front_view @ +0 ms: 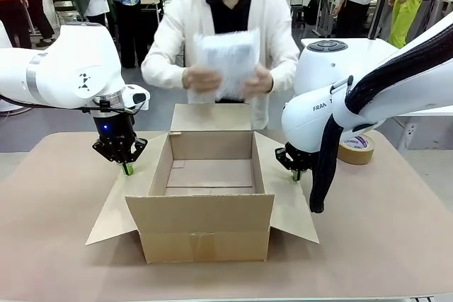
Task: Wrap the clocks to prevent damage.
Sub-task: Once the human has placed the objects inside and stepped back, release both hands from the side flaps of the Package Box.
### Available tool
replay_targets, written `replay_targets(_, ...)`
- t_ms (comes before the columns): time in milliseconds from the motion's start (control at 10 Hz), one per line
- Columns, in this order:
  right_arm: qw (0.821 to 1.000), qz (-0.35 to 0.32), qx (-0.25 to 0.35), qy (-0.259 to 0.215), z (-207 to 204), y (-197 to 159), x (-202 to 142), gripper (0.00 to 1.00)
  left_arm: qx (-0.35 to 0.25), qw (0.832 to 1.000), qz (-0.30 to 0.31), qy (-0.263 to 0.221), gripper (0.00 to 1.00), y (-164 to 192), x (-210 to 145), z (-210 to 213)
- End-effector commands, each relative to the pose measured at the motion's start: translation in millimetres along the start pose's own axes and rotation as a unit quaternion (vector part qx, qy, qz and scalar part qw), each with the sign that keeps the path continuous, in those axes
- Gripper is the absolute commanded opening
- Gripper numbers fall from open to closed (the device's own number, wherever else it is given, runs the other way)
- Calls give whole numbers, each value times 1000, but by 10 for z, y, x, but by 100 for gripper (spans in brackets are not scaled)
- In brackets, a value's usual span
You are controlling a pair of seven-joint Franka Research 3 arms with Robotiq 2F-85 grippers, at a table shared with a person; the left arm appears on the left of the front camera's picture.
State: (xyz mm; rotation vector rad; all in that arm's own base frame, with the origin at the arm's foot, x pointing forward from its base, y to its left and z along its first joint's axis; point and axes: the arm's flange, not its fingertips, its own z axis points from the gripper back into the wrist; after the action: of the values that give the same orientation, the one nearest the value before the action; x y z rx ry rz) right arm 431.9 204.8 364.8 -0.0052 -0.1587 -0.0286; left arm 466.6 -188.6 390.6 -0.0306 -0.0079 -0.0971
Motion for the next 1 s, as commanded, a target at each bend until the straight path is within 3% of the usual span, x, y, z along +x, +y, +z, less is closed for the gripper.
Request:
replay_targets(0, 1000, 0, 1, 0, -7, 5, -5, 1, 5, 1000, 0, 3, 1, -6, -11, -11)
replay_targets(900, 1000, 0, 1, 0, -7, 5, -5, 1, 5, 1000, 0, 3, 1, -6, -11, -11)
